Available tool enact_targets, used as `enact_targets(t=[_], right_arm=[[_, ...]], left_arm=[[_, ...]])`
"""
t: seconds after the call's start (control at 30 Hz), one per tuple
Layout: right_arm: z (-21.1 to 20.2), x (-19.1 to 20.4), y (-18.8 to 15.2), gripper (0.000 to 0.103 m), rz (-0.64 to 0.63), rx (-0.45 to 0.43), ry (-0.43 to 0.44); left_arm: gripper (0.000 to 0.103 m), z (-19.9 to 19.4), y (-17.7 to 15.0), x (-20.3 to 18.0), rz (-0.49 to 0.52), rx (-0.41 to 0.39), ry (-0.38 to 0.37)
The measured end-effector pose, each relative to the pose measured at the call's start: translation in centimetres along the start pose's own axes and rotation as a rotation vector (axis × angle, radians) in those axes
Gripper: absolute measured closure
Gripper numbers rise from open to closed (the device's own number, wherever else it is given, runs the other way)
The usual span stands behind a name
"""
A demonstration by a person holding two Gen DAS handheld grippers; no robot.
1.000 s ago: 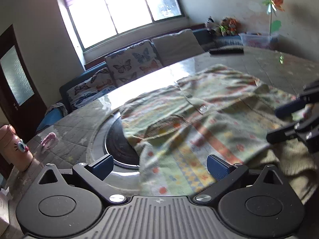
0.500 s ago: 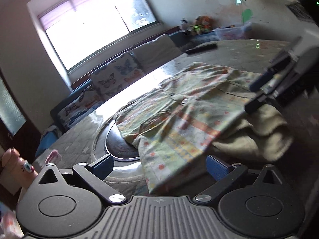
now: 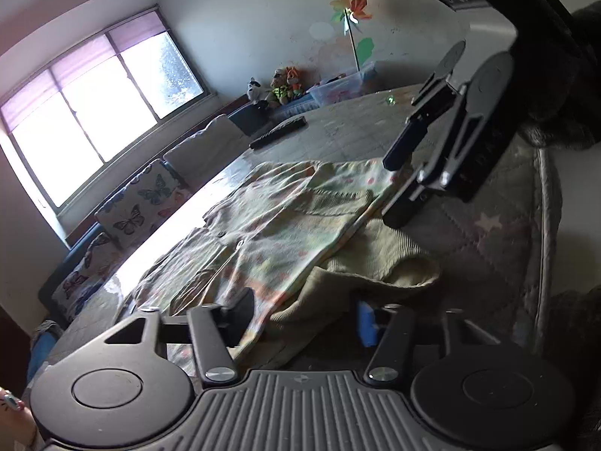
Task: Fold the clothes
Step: 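Fold the held side edge inward over the shirt with the right gripper, release, then grasp the shirt hem with the left gripper and lift it toward the collar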
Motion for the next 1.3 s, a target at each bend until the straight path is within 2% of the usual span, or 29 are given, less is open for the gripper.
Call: enact_targets(t=[0.13, 0.2, 0.3, 0.57, 0.77, 0.87, 0.93, 0.97, 1.0, 1.03, 1.13, 1.17, 1.2, 1.3], right_arm=[[-0.7, -0.3, -0.3, 0.029, -0.025, 0.001, -0.006], [-0.9, -0.5, -0.4, 0.029, -0.026, 0.004, -0.009], [-1.0, -0.8, -0.7, 0.029, -0.034, 0.010, -0.013], [-0.4, 0.3, -1.1, 0.028, -0.103, 0.002, -0.001], [0.9, 1.5, 0.4, 0.028, -0.121, -0.052, 0.012], [2.3, 2.4, 1.2, 0.037, -0.132, -0.052, 0.031], [3.0, 2.8, 1.6, 0.053, -0.137, -0.041, 0.040], [3.3, 2.9, 1.7, 0.057, -0.135, -0.034, 0.042], [3.3, 2.7, 2.0, 0.064, -0.112, -0.031, 0.056], [3.4, 2.5, 2.2, 0.074, -0.089, -0.027, 0.071], [3.2, 1.9, 3.2, 0.080, -0.023, -0.026, 0.094], [3.1, 1.7, 3.5, 0.082, -0.005, -0.030, 0.098], [3.0, 1.5, 3.9, 0.083, 0.013, -0.034, 0.101], [2.7, 1.0, 4.8, 0.086, 0.056, -0.045, 0.114]], left_arm=[[0.070, 0.2, 0.5, 0.4, -0.008, -0.022, -0.025], [0.082, 0.3, 0.6, 0.4, -0.015, -0.027, -0.037], [0.093, 0.1, 0.7, 1.0, -0.058, -0.041, -0.045], [0.098, 0.4, 1.5, 4.3, -0.231, -0.062, -0.016], [0.098, 1.1, 1.7, 5.2, -0.273, -0.058, -0.016], [0.097, 1.0, 1.5, 5.4, -0.286, -0.052, -0.022], [0.097, 0.8, 1.3, 5.5, -0.293, -0.048, -0.028], [0.093, 0.6, 1.2, 5.6, -0.295, -0.046, -0.026], [0.093, 0.4, 1.0, 5.6, -0.297, -0.044, -0.023], [0.092, 0.1, 0.8, 5.7, -0.298, -0.043, -0.022], [0.080, -1.1, 0.0, 5.8, -0.286, -0.039, -0.009], [0.064, -1.5, -0.4, 5.7, -0.275, -0.034, 0.003], [0.056, -1.8, -0.8, 5.6, -0.258, -0.026, 0.017], [0.051, -2.0, -1.9, 5.3, -0.194, 0.012, 0.059]])
Point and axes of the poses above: each gripper's, at about its wrist camera, not at the fingertips, and z roughly the way its jaws point, x to its left, y to its top, the point moved 6 cm from there along z, roughly the way its jaws point, and after that the axes turned 7 degrees about -y, right-handed, at the moved point
